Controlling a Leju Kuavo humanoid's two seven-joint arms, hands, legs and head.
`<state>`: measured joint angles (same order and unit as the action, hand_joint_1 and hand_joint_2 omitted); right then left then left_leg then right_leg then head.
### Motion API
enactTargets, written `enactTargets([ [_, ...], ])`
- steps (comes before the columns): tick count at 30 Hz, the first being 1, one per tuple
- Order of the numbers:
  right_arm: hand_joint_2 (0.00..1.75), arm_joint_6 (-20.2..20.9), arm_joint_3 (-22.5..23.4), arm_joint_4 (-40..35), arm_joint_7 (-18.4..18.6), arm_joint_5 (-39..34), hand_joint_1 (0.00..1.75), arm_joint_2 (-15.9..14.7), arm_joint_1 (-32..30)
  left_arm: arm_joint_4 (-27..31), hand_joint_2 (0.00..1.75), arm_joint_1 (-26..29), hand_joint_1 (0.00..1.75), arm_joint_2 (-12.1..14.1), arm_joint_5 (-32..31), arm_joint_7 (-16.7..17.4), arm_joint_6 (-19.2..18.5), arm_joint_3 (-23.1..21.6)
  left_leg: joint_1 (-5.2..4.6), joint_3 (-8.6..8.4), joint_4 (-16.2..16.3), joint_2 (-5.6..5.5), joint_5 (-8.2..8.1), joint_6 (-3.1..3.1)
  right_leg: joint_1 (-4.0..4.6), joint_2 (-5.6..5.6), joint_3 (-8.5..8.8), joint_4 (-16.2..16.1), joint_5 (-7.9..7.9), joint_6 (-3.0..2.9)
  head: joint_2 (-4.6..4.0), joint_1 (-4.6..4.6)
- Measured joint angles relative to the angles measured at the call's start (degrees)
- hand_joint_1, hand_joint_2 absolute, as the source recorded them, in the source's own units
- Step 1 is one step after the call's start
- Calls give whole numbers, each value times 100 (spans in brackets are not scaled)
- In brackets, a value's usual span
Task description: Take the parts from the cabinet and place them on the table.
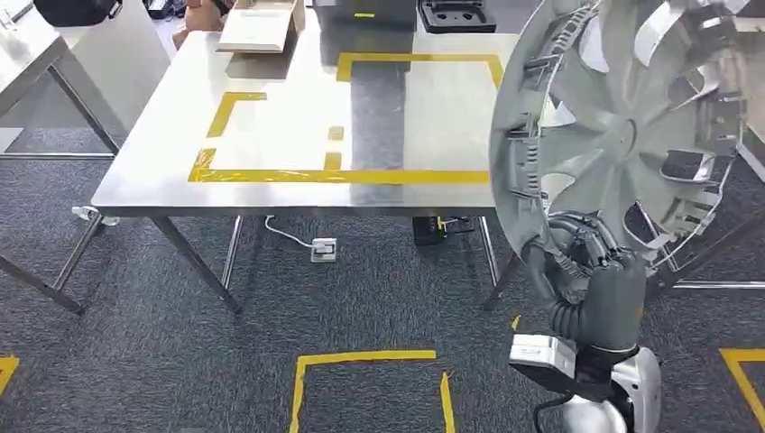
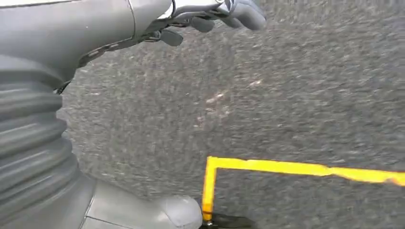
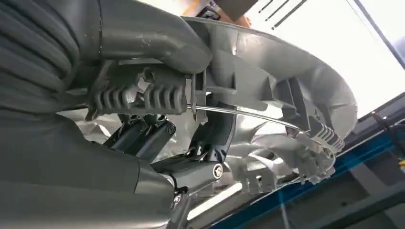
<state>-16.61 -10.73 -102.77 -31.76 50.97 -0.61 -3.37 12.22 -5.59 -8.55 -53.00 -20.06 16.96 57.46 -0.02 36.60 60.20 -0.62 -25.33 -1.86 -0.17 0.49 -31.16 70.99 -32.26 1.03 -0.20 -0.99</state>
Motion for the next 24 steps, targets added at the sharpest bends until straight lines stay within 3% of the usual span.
enactTargets([
  [1,175,0,0,-2,0,2,175,0,-6,-2,175,-5,0,0,0,0,0,2,0,-65,-10,-4,-66,-4,-10,-3,-277,293,-195,20,0,2],
  [3,175,2,4,-2,11,-2,175,0,-20,-2,175,8,0,-2,2,-2,0,9,0,-237,-14,-32,-224,-6,-15,-12,-691,491,-809,46,0,-2],
  [4,175,11,4,-2,9,-2,175,2,-22,-2,175,17,0,-4,4,-9,0,11,0,-344,-14,-51,-314,4,-18,-17,-798,394,-953,43,-2,0],
  [5,175,28,4,-2,5,-2,175,2,-21,-4,175,21,0,-13,9,-17,0,13,-1,-457,-14,-65,-396,16,-17,-18,-832,174,-896,27,0,-2],
  [6,175,44,4,-2,0,-2,175,2,-16,-2,175,22,0,-13,28,-17,2,13,-1,-588,-15,-74,-490,21,-12,-18,-814,-180,-616,-2,0,0],
  [7,175,57,4,-2,2,-2,175,2,-7,-2,175,22,0,-17,39,-17,2,13,-2,-698,-18,-73,-577,30,-7,-20,-784,-571,-123,-36,0,-2],
  [8,175,85,4,2,2,-9,175,2,-3,-9,175,52,0,-20,48,-17,2,18,-3,-681,-33,-74,-652,43,-1,-35,-813,-938,615,-77,-2,-11],
  [9,175,103,11,9,4,-18,175,2,8,-13,175,26,0,-22,52,-20,7,22,-28,-787,-2,-105,-732,90,46,-35,-839,-1030,834,-80,0,-6],
  [10,175,114,11,7,9,-11,175,2,11,-11,175,27,0,-22,52,-19,15,22,-24,-783,-60,-102,-789,137,49,-30,-759,-1028,783,-110,0,24],
  [11,175,116,11,-7,11,-20,175,4,27,-9,175,29,0,-26,61,-20,20,24,-22,-925,-29,-98,-750,169,35,-9,-708,-1095,782,-142,0,29],
  [12,175,118,11,-7,24,-26,175,7,57,-9,175,21,0,-26,61,-26,28,26,-24,-907,13,-92,-673,215,41,-15,-653,-1126,748,-185,0,29],
  [14,175,127,13,-9,22,-31,175,11,89,-4,175,2,0,-29,63,-35,33,28,-33,-621,558,-40,-480,281,-17,-25,-425,-1217,699,-255,0,42],
  [15,175,140,13,-9,13,-26,175,13,113,-7,175,-6,0,-35,63,-35,33,28,-26,-349,958,-20,-461,307,-21,-29,-341,-1248,646,-284,0,61],
  [16,175,162,11,-9,18,-26,175,20,141,-9,175,-10,0,-33,63,-35,33,28,-8,-55,1312,-15,-604,331,-26,-30,-273,-1259,584,-286,0,59],
  [18,175,210,11,-9,39,-26,175,26,168,-9,175,13,0,-28,70,-28,33,48,14,363,1660,-5,-1163,367,-41,-23,-115,-1260,443,-284,-2,61],
  [19,175,214,13,-9,57,-33,175,26,168,-9,175,24,0,-26,68,-11,35,65,23,463,1623,-2,-1323,386,-50,-15,-26,-1260,374,-278,0,57],
  [20,175,223,13,-9,79,-31,175,28,168,-9,175,37,0,-24,68,15,35,70,31,486,1435,3,-1316,389,-62,-10,83,-1260,296,-268,-2,59],
  [21,175,225,13,-9,96,-26,175,35,169,-9,175,39,0,-24,68,35,37,74,38,442,1104,8,-1113,387,-74,-10,193,-1260,217,-247,0,59],
  [22,175,225,13,-9,109,-17,175,39,172,-9,175,41,0,-24,79,48,42,81,46,365,678,22,-698,391,-87,-14,300,-1259,144,-217,0,59],
  [23,175,225,13,-9,116,-15,175,39,168,-13,175,57,0,-28,87,72,50,94,68,317,266,31,-65,398,-81,-13,315,-1261,74,-176,0,68],
  [24,175,227,13,-9,131,-13,175,39,182,-24,175,58,0,-31,83,72,61,103,74,382,-90,68,259,367,-52,1,382,-1160,-7,-142,0,100],
])
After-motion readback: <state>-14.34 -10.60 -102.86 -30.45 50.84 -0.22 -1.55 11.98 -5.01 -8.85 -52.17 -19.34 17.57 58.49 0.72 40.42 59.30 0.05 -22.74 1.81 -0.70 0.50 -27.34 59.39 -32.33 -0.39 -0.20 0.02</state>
